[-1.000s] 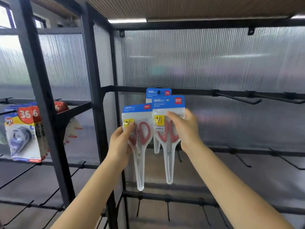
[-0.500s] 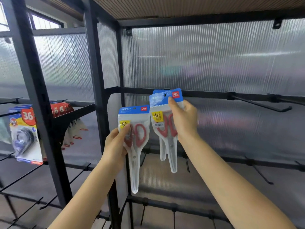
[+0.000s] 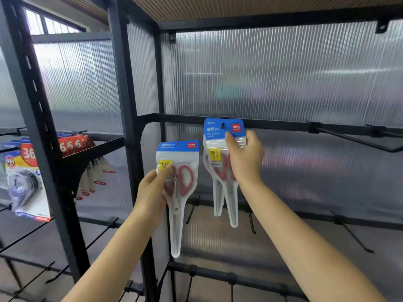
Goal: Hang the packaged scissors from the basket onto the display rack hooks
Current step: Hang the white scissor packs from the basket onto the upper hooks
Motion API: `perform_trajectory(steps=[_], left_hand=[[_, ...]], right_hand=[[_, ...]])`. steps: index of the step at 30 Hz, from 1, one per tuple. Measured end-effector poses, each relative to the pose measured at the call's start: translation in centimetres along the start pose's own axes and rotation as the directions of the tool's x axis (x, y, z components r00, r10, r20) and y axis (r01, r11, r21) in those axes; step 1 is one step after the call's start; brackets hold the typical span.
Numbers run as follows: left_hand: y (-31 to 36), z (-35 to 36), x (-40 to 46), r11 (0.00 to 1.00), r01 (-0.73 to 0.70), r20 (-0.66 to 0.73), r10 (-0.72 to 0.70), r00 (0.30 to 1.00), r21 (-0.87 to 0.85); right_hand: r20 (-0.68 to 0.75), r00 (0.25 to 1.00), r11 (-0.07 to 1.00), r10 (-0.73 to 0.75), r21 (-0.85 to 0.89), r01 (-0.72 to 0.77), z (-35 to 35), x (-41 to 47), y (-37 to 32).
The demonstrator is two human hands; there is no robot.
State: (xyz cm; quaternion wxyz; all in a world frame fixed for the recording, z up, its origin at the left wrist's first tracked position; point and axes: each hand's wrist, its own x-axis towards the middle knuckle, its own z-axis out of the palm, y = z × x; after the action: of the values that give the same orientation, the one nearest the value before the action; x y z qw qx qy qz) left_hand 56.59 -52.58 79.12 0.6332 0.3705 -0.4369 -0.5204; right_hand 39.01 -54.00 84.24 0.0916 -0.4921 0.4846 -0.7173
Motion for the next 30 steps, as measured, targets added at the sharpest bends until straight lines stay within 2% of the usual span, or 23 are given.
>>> perform_trajectory(steps=[5,14,18,20,22,24,25,26,30], left_hand=[[0.0,0.1,0.1,1.000,-0.006,0.012,0.006,1.000,0.012],[-0.4,0.2,-0.1,0.997,-0.020,0.080,0.014,0.997,0.079],[-0.7,0.4,-0.6,0.994,-0.030,0.137,0.016,0.990,0.101],[-0.7,0.8,-1.0,0.993,-0.043,0.182,0.023,0.983,0.108],[-0.8,1.1,-1.5,0.990,-0.063,0.214,0.035,0.976,0.129],[-0.9,1.5,-1.8,0.987,-0.078,0.230,0.045,0.972,0.138],[-1.0,1.7,-1.9,0.987,-0.081,0.229,0.048,0.972,0.136],[-1.1,1.8,-2.0,0.987,-0.084,0.228,0.051,0.972,0.138],[-1.6,2.6,-2.2,0.983,-0.086,0.245,0.045,0.968,0.159]], right_hand=[[-0.014,0.978,0.958,-0.209,-0.202,0.202,0.0,1.0,1.4],[-0.004,0.943,0.831,-0.334,-0.474,0.292,-0.2,2.8,1.9],[-0.002,0.916,0.815,-0.402,-0.457,0.357,-0.8,2.3,0.8],[0.074,0.896,0.828,-0.438,-0.356,0.434,-1.5,1.4,0.0],[0.271,0.910,0.887,-0.315,-0.257,0.383,-2.3,0.5,-1.0],[0.498,0.864,0.912,-0.075,-0.316,0.262,-3.2,-0.2,-1.7],[0.561,0.828,0.907,0.018,-0.357,0.223,-3.6,-0.3,-1.7],[0.587,0.807,0.903,0.073,-0.382,0.197,-4.0,-0.2,-1.8],[0.578,0.797,0.925,0.178,-0.373,0.065,-5.0,0.3,-2.4]])
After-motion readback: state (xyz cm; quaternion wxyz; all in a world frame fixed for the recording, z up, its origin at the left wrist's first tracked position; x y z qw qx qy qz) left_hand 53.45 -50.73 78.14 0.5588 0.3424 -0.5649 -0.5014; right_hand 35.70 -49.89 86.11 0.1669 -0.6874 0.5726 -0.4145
